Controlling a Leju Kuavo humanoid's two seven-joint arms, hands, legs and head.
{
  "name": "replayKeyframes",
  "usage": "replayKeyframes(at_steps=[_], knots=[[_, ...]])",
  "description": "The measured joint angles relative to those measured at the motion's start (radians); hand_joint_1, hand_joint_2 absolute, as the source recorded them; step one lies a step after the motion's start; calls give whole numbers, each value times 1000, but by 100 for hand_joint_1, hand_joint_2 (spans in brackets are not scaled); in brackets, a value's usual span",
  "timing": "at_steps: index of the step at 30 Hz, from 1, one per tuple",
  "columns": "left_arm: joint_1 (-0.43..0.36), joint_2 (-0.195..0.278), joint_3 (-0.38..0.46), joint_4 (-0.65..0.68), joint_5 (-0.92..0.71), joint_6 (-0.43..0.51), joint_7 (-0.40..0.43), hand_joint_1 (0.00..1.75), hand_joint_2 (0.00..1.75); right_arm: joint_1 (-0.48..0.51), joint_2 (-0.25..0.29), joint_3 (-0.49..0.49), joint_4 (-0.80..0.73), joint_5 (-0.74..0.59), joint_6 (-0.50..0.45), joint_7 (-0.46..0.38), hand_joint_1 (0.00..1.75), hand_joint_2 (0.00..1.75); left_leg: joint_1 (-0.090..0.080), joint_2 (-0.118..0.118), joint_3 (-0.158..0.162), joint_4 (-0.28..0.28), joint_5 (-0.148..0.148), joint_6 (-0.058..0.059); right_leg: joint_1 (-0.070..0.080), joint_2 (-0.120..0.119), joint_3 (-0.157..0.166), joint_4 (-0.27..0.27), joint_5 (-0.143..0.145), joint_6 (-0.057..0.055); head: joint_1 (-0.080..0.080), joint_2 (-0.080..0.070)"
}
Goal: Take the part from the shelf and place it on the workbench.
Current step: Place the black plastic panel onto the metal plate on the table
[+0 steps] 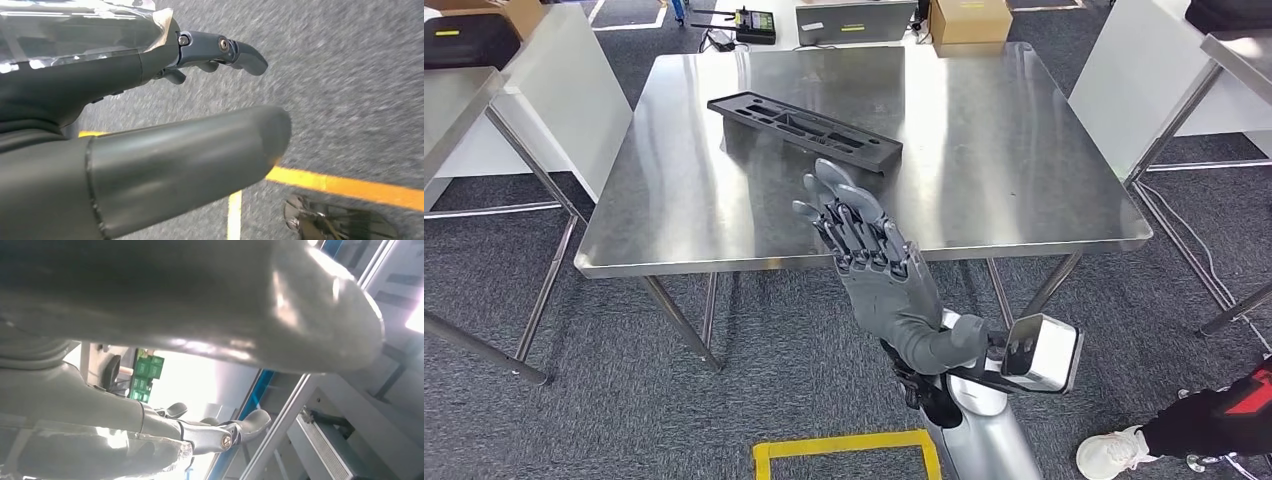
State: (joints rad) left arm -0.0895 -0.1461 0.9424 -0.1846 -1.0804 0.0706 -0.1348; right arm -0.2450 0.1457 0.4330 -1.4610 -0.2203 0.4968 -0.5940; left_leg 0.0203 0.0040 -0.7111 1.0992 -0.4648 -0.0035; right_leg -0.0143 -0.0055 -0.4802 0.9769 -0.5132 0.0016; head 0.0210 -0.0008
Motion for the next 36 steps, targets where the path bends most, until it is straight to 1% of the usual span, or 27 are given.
replayKeyframes(at_steps=[1,2,3,4,6,7,8,10,12,13,15,17,18,19,21,22,23,25,27,28,29,30,32,33,34,35,36], knots=[[0,0,0,0,0,0,0,0,0,2,0,0,0,6,-3,-1,0,0,0,-1,-12,64,-56,-4,2,-1,-13,1,13,-6,0,0],[0,-1,0,0,0,0,1,0,0,5,0,0,1,12,-7,-3,0,0,1,-2,-22,131,-92,-7,3,-1,-27,1,26,-8,-1,0],[0,-1,0,0,0,0,0,0,0,9,0,0,1,17,-12,-5,0,0,1,-2,-26,183,-101,-10,5,-2,-41,3,39,-7,0,0],[0,0,0,0,0,0,0,0,0,12,0,0,2,22,-18,-8,0,0,2,-2,-18,211,-88,-11,5,-3,-57,5,52,-5,-1,0],[0,0,0,0,0,-1,-1,0,0,17,-1,0,4,29,-32,-13,0,0,5,-2,51,159,-35,-11,5,-3,-87,12,71,4,-1,0],[-1,0,0,0,0,-1,-2,0,0,17,-1,-1,4,32,-38,-15,0,0,6,-3,109,88,-26,-11,6,-2,-101,18,79,9,-1,0],[-2,0,0,0,0,-1,-3,0,0,17,-1,-1,4,34,-41,-16,0,0,5,-5,161,17,-34,-9,8,-3,-111,24,84,15,0,0],[-5,0,0,0,0,-2,-3,0,0,17,-1,-2,4,36,-44,-17,0,0,-1,-9,215,-73,-61,-1,11,-6,-126,33,99,30,1,0],[-4,0,0,0,0,-3,-4,0,0,20,-2,-2,6,42,-59,-14,0,0,-5,-8,199,-86,-54,19,9,-8,-139,34,113,45,2,0],[-3,0,0,0,0,-3,-4,0,0,21,-4,-4,9,52,-77,-11,0,0,-6,-6,189,-88,-43,31,7,-7,-149,44,101,47,2,0],[-3,2,2,0,2,-4,-4,0,0,25,-9,-11,22,98,-153,-2,0,0,-6,-1,164,-91,-17,50,5,-4,-180,110,31,39,2,0],[-3,4,5,0,6,-2,-4,0,0,31,-15,-30,57,167,-280,9,0,0,-8,1,131,-90,12,58,5,0,-212,234,-54,30,3,0],[-3,3,8,0,8,-1,-4,0,0,36,-18,-44,86,198,-348,16,0,0,-9,1,112,-90,26,58,4,1,-217,286,-71,34,3,0],[-2,2,10,0,10,1,-5,0,0,43,-22,-63,125,228,-417,22,0,0,-9,1,92,-89,41,58,5,1,-208,317,-66,43,2,0],[-1,-1,15,0,10,5,-5,0,0,51,-33,-113,236,282,-553,30,0,0,-8,2,59,-88,68,54,5,1,-144,281,-17,65,2,0],[-1,-3,16,0,9,7,-5,0,0,51,-42,-148,317,308,-624,35,0,0,-8,1,46,-87,82,50,7,1,-82,213,-5,67,2,0],[-1,-6,16,0,7,8,-6,0,0,49,-53,-185,407,327,-684,44,0,0,-9,0,38,-87,94,46,11,0,-17,125,-12,61,2,0],[-1,-9,18,0,4,9,-8,0,0,48,-85,-264,600,350,-753,91,0,0,-9,-3,31,-91,118,36,19,-2,70,-9,-48,42,2,0],[4,-10,21,0,2,7,-13,0,0,68,-122,-332,776,361,-751,203,0,0,-6,-5,29,-102,141,24,19,-5,73,-38,-46,27,2,0],[8,-9,22,0,1,5,-17,0,0,85,-137,-361,854,366,-740,268,0,0,-4,-6,24,-99,131,20,16,-8,65,-39,-33,20,2,0],[12,-7,23,0,-1,3,-19,0,0,105,-150,-384,917,370,-729,322,0,0,-3,-7,14,-80,98,16,12,-11,55,-41,-19,11,2,0],[16,-5,24,0,-3,1,-21,0,0,123,-159,-401,968,372,-720,359,0,0,-1,-8,0,-39,45,13,7,-14,42,-41,-5,4,2,0],[19,-2,27,0,-8,-2,-24,0,0,146,-171,-426,1048,376,-701,420,0,0,0,-8,-29,91,-68,3,8,-15,14,-39,19,-4,1,0],[18,-1,27,0,-9,-4,-25,0,0,153,-174,-433,1082,380,-688,466,0,0,1,-8,-35,154,-91,-2,9,-15,-1,-36,31,-2,1,0],[18,0,28,0,-10,-6,-27,0,0,162,-177,-439,1113,388,-671,523,0,0,2,-8,-29,193,-88,-7,9,-15,-17,-31,41,1,0,0],[18,1,28,0,-11,-8,-29,0,0,171,-179,-443,1140,401,-653,586,0,0,5,-7,-7,200,-68,-10,9,-16,-34,-23,50,5,0,0],[18,2,28,0,-12,-9,-31,0,0,181,-180,-444,1164,418,-634,650,0,0,8,-7,33,172,-42,-13,7,-16,-53,-13,56,9,0,0]])
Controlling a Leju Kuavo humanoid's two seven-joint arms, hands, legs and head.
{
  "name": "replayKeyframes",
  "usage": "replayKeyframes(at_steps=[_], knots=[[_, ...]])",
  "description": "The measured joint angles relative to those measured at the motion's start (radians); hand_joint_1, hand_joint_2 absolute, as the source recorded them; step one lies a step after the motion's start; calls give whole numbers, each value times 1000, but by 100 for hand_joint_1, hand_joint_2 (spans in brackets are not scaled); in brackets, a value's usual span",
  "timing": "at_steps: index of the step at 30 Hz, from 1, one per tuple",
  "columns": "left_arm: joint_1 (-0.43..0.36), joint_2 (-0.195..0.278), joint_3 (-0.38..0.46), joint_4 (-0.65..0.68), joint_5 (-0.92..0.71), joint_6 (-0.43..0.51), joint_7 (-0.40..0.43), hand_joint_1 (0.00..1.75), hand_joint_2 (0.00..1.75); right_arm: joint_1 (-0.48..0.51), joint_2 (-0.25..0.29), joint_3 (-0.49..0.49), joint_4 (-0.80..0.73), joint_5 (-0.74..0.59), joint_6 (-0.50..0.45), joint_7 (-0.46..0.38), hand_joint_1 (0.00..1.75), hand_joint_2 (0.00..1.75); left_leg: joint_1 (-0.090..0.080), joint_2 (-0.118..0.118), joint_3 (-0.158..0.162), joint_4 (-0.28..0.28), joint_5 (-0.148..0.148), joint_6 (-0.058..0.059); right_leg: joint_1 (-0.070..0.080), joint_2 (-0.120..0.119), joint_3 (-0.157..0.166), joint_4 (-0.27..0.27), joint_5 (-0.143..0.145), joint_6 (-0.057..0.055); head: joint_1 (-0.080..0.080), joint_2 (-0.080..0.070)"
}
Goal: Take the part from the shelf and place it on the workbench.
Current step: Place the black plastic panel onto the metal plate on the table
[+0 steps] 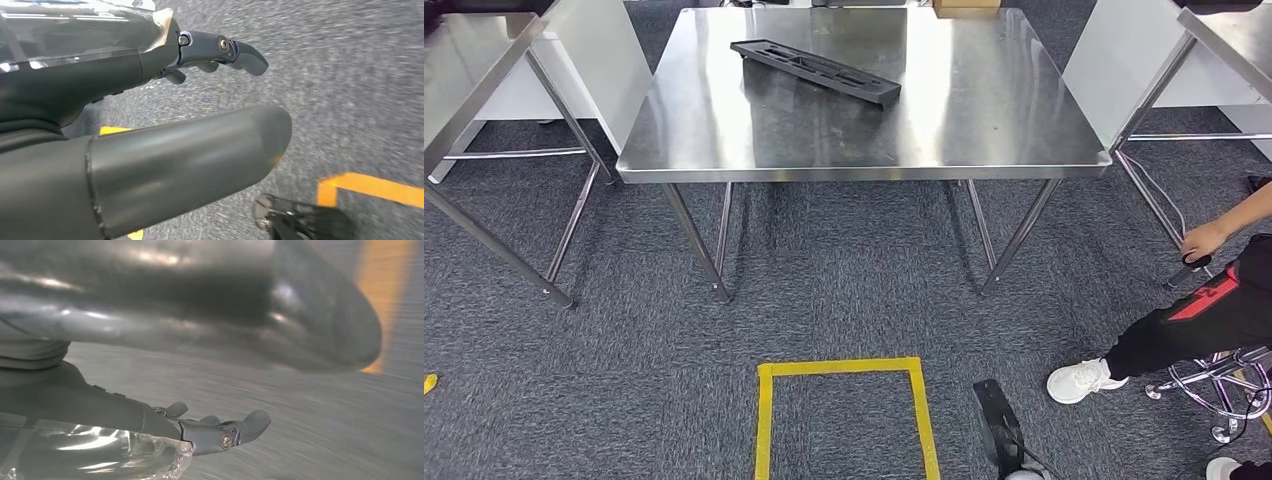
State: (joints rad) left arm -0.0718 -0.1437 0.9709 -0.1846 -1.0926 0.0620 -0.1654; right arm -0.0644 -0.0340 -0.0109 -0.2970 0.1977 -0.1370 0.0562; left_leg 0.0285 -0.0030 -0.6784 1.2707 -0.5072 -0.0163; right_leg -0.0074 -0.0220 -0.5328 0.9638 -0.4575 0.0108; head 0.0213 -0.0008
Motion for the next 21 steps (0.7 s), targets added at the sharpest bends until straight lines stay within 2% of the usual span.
replayKeyframes(at_steps=[1,2,3,4,6,7,8,9,10,11,12,13,14,15,16,17,18,19,20,21], knots=[[-1,1,0,0,-2,-1,-2,0,0,9,0,1,19,16,19,61,0,0,3,-1,57,-63,9,-2,-1,0,-18,13,4,5,0,0],[-2,3,1,0,-4,-1,-4,0,0,15,3,2,35,28,35,111,0,0,3,-3,112,-133,3,-2,-1,0,-33,27,7,9,0,0],[-4,4,1,0,-7,-2,-5,0,0,19,6,4,47,35,47,147,0,0,1,-6,152,-191,-11,0,-1,1,-46,38,11,15,1,0],[-6,5,0,0,-10,-3,-7,0,0,21,10,5,57,40,54,171,0,0,-3,-8,175,-231,-27,5,0,2,-56,46,17,23,1,0],[-6,8,0,0,-17,-4,-7,0,0,24,20,7,74,47,55,183,0,0,-10,-8,167,-250,-27,26,-2,4,-70,49,33,41,2,0],[-6,8,0,0,-20,-5,-7,0,0,26,23,8,80,50,52,181,0,0,-12,-6,158,-255,-19,38,-4,5,-78,55,29,45,2,0],[-5,9,0,0,-23,-6,-6,0,0,28,26,8,86,54,50,176,0,0,-13,-3,145,-258,-7,51,-5,7,-88,71,9,44,3,0],[-5,10,0,0,-26,-7,-6,0,0,30,28,9,90,59,47,170,0,0,-13,-1,130,-261,7,62,-5,9,-103,105,-29,39,4,0],[-5,12,0,0,-28,-7,-5,0,0,30,28,10,93,62,43,163,0,0,-14,1,115,-261,20,67,-6,12,-118,157,-80,30,5,0],[-5,13,0,0,-31,-8,-5,0,0,29,29,10,95,66,40,158,0,0,-16,2,98,-261,33,70,-6,14,-131,218,-125,25,6,0],[-5,14,0,0,-34,-9,-5,0,0,28,29,10,97,68,38,154,0,0,-17,3,82,-260,47,71,-6,15,-138,277,-154,25,5,0],[-5,15,0,0,-35,-10,-5,0,0,27,28,10,99,69,36,152,0,0,-18,5,66,-259,62,70,-6,17,-134,319,-159,31,5,0],[-5,15,0,0,-37,-12,-5,0,0,26,28,10,101,70,35,150,0,0,-19,6,50,-259,76,69,-6,17,-117,333,-143,41,5,0],[-5,15,0,0,-37,-13,-5,0,0,25,28,10,103,71,35,149,0,0,-19,7,34,-258,90,66,-7,18,-83,314,-117,53,5,0],[-5,16,0,0,-37,-13,-5,0,0,24,28,10,104,71,34,147,0,0,-18,7,19,-257,105,62,-8,18,-32,260,-95,61,5,0],[-5,16,0,0,-37,-14,-5,0,0,23,28,10,104,72,34,146,0,0,-20,6,6,-256,117,57,-8,18,33,177,-90,63,5,0],[-5,16,0,0,-37,-14,-5,0,0,20,28,11,104,72,33,144,0,0,-21,7,-2,-256,130,51,-6,19,91,91,-101,58,5,0],[-5,16,0,0,-37,-14,-5,0,0,18,28,11,105,72,33,143,0,0,-23,7,-6,-257,143,46,-3,20,133,24,-117,51,4,0],[-5,17,0,0,-37,-14,-5,0,0,16,28,11,106,72,33,143,0,0,-24,9,-7,-261,155,41,0,21,152,-14,-129,44,4,0],[-5,18,0,0,-37,-14,-5,0,0,17,29,11,108,72,33,142,0,0,-24,9,-8,-266,169,36,2,22,149,-24,-130,36,4,0]])
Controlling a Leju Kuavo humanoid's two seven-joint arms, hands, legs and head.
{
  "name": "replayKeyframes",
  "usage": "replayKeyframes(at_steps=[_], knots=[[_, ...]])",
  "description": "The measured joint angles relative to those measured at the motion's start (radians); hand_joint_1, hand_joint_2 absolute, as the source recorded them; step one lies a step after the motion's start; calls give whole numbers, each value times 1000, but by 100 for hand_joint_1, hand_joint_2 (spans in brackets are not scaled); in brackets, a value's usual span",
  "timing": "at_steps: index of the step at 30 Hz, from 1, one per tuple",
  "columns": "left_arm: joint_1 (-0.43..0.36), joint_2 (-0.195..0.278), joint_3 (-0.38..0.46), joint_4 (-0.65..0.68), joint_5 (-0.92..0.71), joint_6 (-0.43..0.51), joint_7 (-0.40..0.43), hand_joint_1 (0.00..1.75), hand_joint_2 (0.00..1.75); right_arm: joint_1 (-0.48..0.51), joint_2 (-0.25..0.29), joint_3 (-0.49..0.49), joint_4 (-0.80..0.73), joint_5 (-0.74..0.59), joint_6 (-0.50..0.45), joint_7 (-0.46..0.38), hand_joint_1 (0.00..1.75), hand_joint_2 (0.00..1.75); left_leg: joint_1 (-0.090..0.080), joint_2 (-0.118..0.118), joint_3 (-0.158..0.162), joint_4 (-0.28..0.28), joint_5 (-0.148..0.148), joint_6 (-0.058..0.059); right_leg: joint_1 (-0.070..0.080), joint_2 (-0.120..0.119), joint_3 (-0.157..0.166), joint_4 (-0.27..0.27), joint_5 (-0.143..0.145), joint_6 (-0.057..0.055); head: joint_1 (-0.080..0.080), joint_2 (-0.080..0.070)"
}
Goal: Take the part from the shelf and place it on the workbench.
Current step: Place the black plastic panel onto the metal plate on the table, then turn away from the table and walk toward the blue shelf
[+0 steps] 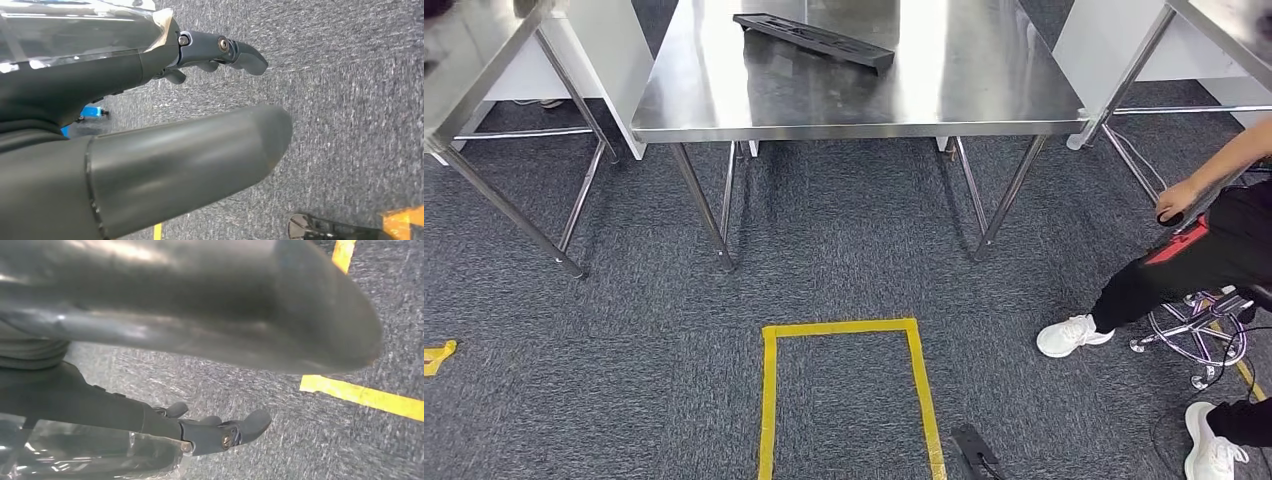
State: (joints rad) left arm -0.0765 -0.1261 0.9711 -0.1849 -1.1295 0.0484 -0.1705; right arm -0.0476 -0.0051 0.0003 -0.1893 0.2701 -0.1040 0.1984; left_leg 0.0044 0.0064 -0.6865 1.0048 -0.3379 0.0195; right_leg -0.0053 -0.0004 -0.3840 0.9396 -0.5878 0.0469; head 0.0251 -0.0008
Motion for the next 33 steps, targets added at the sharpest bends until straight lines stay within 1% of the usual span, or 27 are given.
replayKeyframes(at_steps=[1,2,3,5,6,7,8,9,11,12,13,14,16,17,18,20,21,22,23,24,26,27,28,29,30,31,33], knots=[[1,1,0,0,0,0,0,0,0,1,1,0,2,0,0,0,0,0,2,-1,-3,-2,2,-5,-4,-2,-10,5,9,-9,0,0],[3,2,0,0,0,0,0,0,0,2,2,0,3,0,0,0,0,0,4,-2,-9,8,-18,-10,-7,-3,-20,7,20,-21,0,0],[4,2,0,0,0,0,1,0,0,3,2,0,4,0,0,0,0,0,7,-3,-17,36,-59,-14,-9,-5,-32,7,32,-33,-1,0],[5,3,0,0,0,0,1,0,0,3,2,0,5,0,0,0,0,0,9,-5,-40,150,-176,-21,-7,-9,-58,9,57,-51,-2,0],[6,3,0,0,0,0,2,0,0,3,1,0,6,1,0,0,0,0,10,-6,-49,219,-217,-23,-4,-10,-72,10,68,-54,-2,0],[5,3,0,0,0,0,2,0,0,3,1,0,6,1,0,0,0,0,10,-6,-52,275,-233,-25,-1,-12,-86,12,79,-55,-2,0],[5,3,0,0,0,0,2,0,0,3,1,0,7,1,-1,0,0,0,10,-6,-42,304,-224,-26,0,-13,-101,16,90,-53,-2,0],[5,4,0,0,0,0,2,0,0,3,1,0,8,2,-2,0,0,0,11,-6,-14,296,-199,-26,1,-13,-117,23,98,-50,-2,0],[4,4,0,0,0,0,2,0,0,3,2,0,9,6,-4,0,0,0,13,-7,88,185,-163,-22,2,-13,-148,41,110,-41,-3,0],[3,4,0,0,-1,0,2,0,0,3,2,0,9,8,-5,0,0,0,12,-9,140,110,-166,-18,3,-14,-161,50,114,-35,-1,0],[3,4,0,0,-1,0,2,0,0,3,3,0,10,10,-6,-1,0,0,10,-11,177,54,-176,-14,4,-15,-170,57,119,-27,0,0],[3,4,0,0,-2,1,2,0,0,2,4,0,10,11,-7,-1,0,0,5,-13,195,20,-186,-9,3,-16,-178,61,126,-18,1,0],[4,4,0,0,-2,1,1,0,0,2,5,0,11,11,-11,-1,0,0,1,-13,194,-3,-183,3,1,-16,-190,65,135,-1,2,0],[4,4,0,0,-2,1,1,0,0,2,6,0,11,11,-12,-1,0,0,2,-12,189,-11,-176,12,0,-15,-201,74,127,2,2,0],[3,5,0,0,-3,1,1,0,0,3,7,0,12,10,-14,0,0,0,4,-10,183,-20,-168,21,0,-13,-215,98,105,0,3,0],[2,6,0,0,-4,2,0,0,0,3,8,0,13,8,-18,1,0,0,5,-6,161,-25,-150,34,-3,-8,-254,201,29,-7,5,0],[1,7,0,0,-4,2,-1,0,0,3,8,0,13,8,-20,2,0,0,4,-4,148,-24,-140,35,-5,-6,-271,266,-4,-9,6,0],[1,7,0,0,-5,1,-1,0,0,3,8,0,13,7,-21,2,0,0,4,-3,135,-24,-130,34,-7,-5,-280,318,-22,-4,6,0],[1,7,0,0,-8,1,-4,0,0,3,8,0,13,7,-22,2,0,0,5,-1,123,-23,-122,32,-9,-5,-273,338,-19,5,6,0],[1,7,0,0,-10,1,-7,0,0,3,8,0,13,6,-23,2,0,0,5,-1,112,-23,-115,29,-12,-5,-250,324,0,18,6,0],[1,7,0,0,-16,2,-16,0,0,3,8,0,13,3,-24,2,0,0,7,4,95,-21,-103,20,-20,-14,-161,204,48,40,6,0],[2,7,0,0,-18,3,-19,0,0,1,8,0,13,1,-23,3,0,0,6,7,90,-19,-98,15,-18,-23,-112,128,57,42,7,0],[3,8,0,0,-19,5,-20,0,0,-1,9,0,13,-1,-23,4,0,0,4,12,87,-17,-92,9,-15,-31,-76,67,56,38,7,0],[4,8,0,-1,-19,8,-20,0,0,-4,9,0,13,-2,-22,6,0,0,2,18,85,-15,-87,3,-10,-36,-58,30,49,31,7,0],[5,8,0,0,-19,10,-20,0,0,-5,9,0,14,-3,-22,9,0,0,2,25,84,-15,-82,-2,-6,-32,-54,15,44,22,7,0],[5,8,0,0,-19,12,-20,0,0,-5,10,0,14,-4,-21,11,0,0,4,30,83,-14,-81,-8,-9,-25,-61,14,46,13,7,0],[4,9,0,0,-19,13,-18,0,0,-2,10,0,15,-4,-21,14,0,0,9,24,71,13,-111,-17,-15,-12,-67,15,57,-7,7,0]])
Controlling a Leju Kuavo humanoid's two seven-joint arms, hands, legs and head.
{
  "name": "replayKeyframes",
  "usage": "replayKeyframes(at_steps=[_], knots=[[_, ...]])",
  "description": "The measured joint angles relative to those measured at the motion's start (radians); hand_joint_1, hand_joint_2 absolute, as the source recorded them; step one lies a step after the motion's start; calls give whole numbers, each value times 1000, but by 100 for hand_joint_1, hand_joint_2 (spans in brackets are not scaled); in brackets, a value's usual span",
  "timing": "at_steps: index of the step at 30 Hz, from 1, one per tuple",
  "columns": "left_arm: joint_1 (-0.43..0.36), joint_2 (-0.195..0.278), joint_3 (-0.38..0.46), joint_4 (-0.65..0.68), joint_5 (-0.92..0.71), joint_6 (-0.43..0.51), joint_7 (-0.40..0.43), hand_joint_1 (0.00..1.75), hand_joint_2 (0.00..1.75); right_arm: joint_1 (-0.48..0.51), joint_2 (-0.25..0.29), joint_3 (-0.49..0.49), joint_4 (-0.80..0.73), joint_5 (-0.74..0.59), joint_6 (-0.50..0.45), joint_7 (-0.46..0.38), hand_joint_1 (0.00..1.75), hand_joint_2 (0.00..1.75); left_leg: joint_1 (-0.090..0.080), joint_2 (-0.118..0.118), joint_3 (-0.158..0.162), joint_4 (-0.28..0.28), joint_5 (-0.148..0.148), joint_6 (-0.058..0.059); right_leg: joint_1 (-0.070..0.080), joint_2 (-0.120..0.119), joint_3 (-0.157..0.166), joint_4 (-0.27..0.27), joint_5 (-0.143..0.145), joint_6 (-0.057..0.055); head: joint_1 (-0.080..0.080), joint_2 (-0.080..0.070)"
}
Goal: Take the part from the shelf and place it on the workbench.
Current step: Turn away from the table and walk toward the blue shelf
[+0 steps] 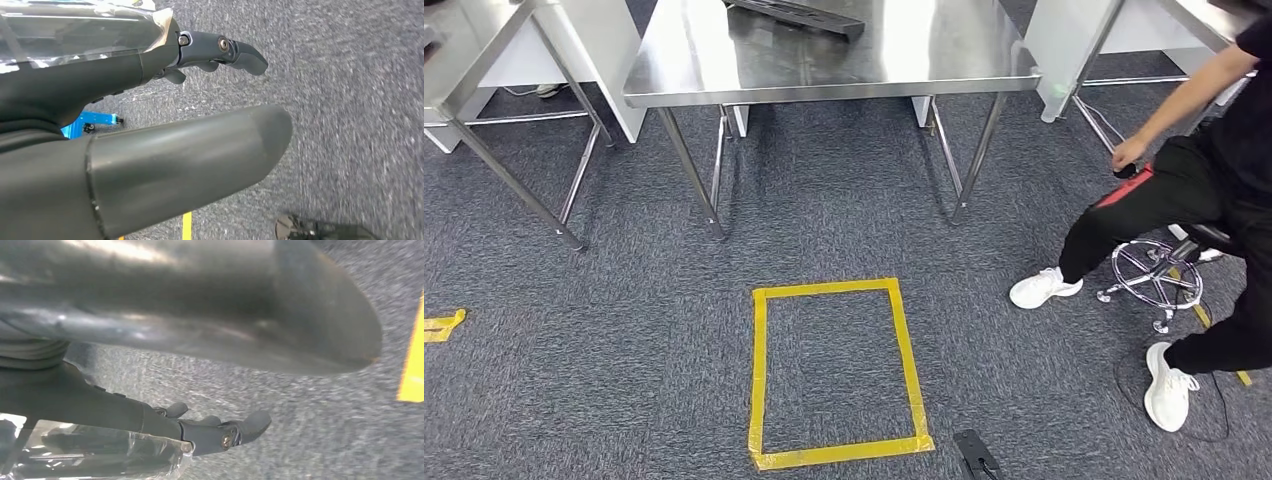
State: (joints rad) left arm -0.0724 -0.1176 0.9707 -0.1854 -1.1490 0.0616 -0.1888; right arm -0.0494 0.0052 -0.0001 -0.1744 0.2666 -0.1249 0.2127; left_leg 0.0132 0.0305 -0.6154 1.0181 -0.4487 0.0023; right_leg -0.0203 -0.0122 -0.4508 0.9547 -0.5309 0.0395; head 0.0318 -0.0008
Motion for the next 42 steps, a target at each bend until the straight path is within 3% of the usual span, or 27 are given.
replayKeyframes(at_steps=[3,4,5,6,7,9,11,12,13,15,16,18,20,21,22,24,26,28,29,31,33,34,35,36,38,40,42], knots=[[0,0,0,0,0,0,2,0,0,1,0,-1,1,1,0,2,0,0,3,-25,-63,175,-120,-7,4,16,-15,1,17,-32,-1,0],[0,0,0,0,0,0,3,0,0,3,0,-1,1,1,0,2,0,0,3,-28,-81,235,-144,-8,7,23,-21,2,21,-36,-1,0],[0,1,0,0,0,0,5,0,0,5,0,-1,2,1,0,2,0,0,3,-29,-85,265,-148,-8,9,30,-26,4,24,-38,-1,0],[0,1,0,0,0,0,6,0,0,7,0,-1,2,1,0,2,0,0,3,-31,-71,257,-133,-7,10,39,-29,8,25,-39,-1,0],[0,1,0,0,0,0,7,0,0,8,1,-1,3,2,0,2,0,0,4,-36,-39,210,-104,-4,11,48,-31,12,26,-39,-1,0],[0,2,0,0,-1,0,9,0,0,6,3,-1,3,2,0,2,0,0,7,-78,38,80,-52,6,12,69,-43,24,26,-37,-1,0],[2,4,0,0,-1,0,12,0,0,2,5,-1,3,3,0,2,0,0,8,-115,74,12,-38,13,12,91,-58,33,29,-28,-1,0],[3,4,0,1,-2,0,14,0,0,1,6,-1,3,3,-1,2,0,0,7,-114,75,7,-38,15,11,102,-65,34,33,-21,-1,0],[2,4,0,1,-2,0,15,0,0,2,6,-1,4,3,-1,2,0,0,6,-99,75,-3,-38,17,10,114,-70,34,37,-13,-1,0],[-3,3,0,0,-2,0,16,0,0,6,7,-1,4,3,-2,3,0,0,7,-69,78,-26,-34,26,11,94,-93,55,27,-4,1,0],[-4,3,0,0,-2,-1,16,0,0,6,6,-1,4,3,-2,3,0,0,9,-54,79,-36,-32,31,13,72,-113,90,9,-4,3,0],[-2,3,0,0,-3,-1,16,0,0,4,6,-1,4,4,-2,2,0,0,8,-25,75,-40,-27,37,9,31,-171,214,-47,-6,7,0],[0,3,0,0,-3,-1,16,0,0,4,4,-1,4,4,-2,2,0,0,8,4,72,-39,-25,37,3,23,-210,311,-78,3,7,0],[0,3,0,0,-3,-1,16,0,0,6,4,-1,5,4,-2,2,0,0,9,18,71,-39,-24,36,0,20,-202,307,-71,12,7,0],[-1,3,0,0,-3,-1,16,0,0,8,3,-1,5,4,-2,2,0,0,10,30,71,-39,-22,34,-3,13,-173,259,-50,24,7,0],[-1,2,0,0,-3,-1,16,0,0,7,2,-1,5,4,-2,2,0,0,10,51,72,-36,-21,25,-5,-26,-87,107,2,42,7,0],[-2,3,0,0,-3,-1,16,0,0,3,3,-1,5,4,-2,2,0,0,6,68,72,-33,-19,13,1,-50,-46,22,27,36,6,0],[-5,3,0,0,-3,-1,16,0,0,6,3,-1,5,5,-2,2,0,0,5,83,73,-33,-16,3,7,-36,-55,20,30,18,4,0],[-6,3,0,0,-3,-1,16,0,0,9,2,-1,5,5,-2,2,0,0,8,84,73,-31,-19,-3,2,-26,-58,21,33,9,4,0],[-7,2,0,0,-3,-1,16,0,0,10,3,-1,5,5,-2,2,0,0,14,48,55,12,-58,-11,-4,-7,-61,20,43,-11,3,0],[-5,2,-1,0,-3,-1,16,0,0,7,5,-2,5,5,-2,2,0,0,15,-8,5,135,-136,-12,-2,12,-68,20,52,-27,2,0],[-4,2,0,0,-3,-1,16,0,0,7,5,-2,5,5,-2,2,0,0,15,-22,-24,205,-168,-11,1,23,-73,21,56,-32,2,0],[-2,3,0,0,-3,-1,16,0,0,7,5,-2,5,5,-2,2,0,0,15,-29,-43,254,-184,-10,5,36,-76,23,58,-35,2,0],[-1,4,0,0,-3,-1,16,0,0,9,5,-2,5,5,-2,2,0,0,14,-32,-47,268,-179,-7,7,49,-79,25,59,-36,2,0],[0,4,0,0,-3,-1,16,0,0,10,6,-2,5,4,-2,2,0,0,14,-46,2,180,-121,2,11,76,-81,30,60,-37,2,0],[0,5,0,0,-3,-1,16,0,0,7,7,-2,5,5,-2,2,0,0,15,-91,66,51,-71,11,14,102,-88,40,61,-33,2,0],[0,6,0,1,-3,-1,16,0,0,5,8,-2,5,5,-2,2,0,0,12,-114,88,-1,-63,14,15,124,-103,46,65,-22,2,0]])
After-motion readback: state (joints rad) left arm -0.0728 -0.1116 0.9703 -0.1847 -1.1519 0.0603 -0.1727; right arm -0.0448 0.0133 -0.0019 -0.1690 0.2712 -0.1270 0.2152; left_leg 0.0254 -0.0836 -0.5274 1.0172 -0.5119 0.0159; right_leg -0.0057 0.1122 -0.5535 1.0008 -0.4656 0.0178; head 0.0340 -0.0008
